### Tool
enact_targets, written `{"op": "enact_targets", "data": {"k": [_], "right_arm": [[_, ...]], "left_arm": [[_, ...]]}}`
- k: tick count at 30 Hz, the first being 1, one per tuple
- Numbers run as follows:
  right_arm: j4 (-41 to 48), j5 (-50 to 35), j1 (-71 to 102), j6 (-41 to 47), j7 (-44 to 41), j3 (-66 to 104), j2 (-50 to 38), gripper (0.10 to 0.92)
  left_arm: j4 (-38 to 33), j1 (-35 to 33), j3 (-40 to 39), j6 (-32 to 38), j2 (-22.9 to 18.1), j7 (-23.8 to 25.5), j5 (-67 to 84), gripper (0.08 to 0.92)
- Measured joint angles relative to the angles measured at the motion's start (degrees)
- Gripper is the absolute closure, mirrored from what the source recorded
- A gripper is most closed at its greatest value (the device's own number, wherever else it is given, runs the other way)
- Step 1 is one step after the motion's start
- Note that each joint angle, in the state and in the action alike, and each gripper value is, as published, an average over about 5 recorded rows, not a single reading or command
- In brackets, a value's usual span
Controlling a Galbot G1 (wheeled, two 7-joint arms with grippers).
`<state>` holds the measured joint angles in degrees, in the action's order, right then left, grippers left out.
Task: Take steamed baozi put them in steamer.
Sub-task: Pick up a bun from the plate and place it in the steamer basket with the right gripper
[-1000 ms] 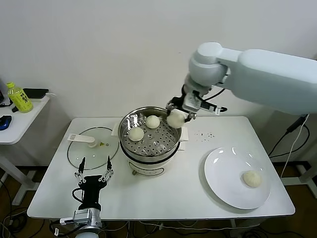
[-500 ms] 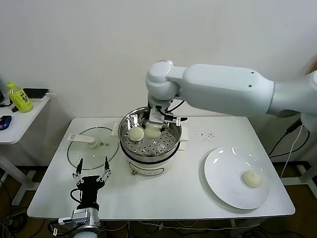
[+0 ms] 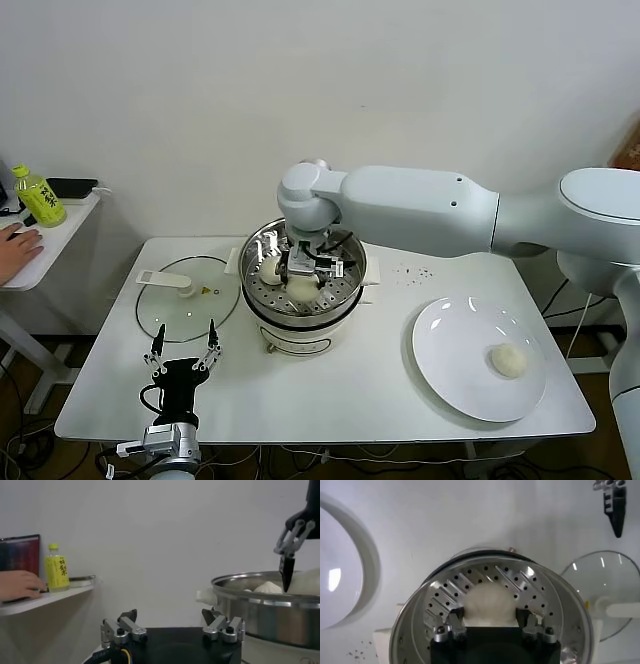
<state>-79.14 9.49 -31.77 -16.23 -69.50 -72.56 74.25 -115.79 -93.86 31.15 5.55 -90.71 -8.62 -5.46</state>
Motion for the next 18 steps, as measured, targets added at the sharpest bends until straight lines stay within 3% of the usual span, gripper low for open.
{"op": "enact_targets", "data": {"k": [18], "right_arm": [[2.0,2.7,3.8,-0.5,-0.1,0.1,0.8,0.342]], "left_arm": [[0.5,0.5,-0.3,-0.1,-0.3,-0.1,0.0,0.177]]}}
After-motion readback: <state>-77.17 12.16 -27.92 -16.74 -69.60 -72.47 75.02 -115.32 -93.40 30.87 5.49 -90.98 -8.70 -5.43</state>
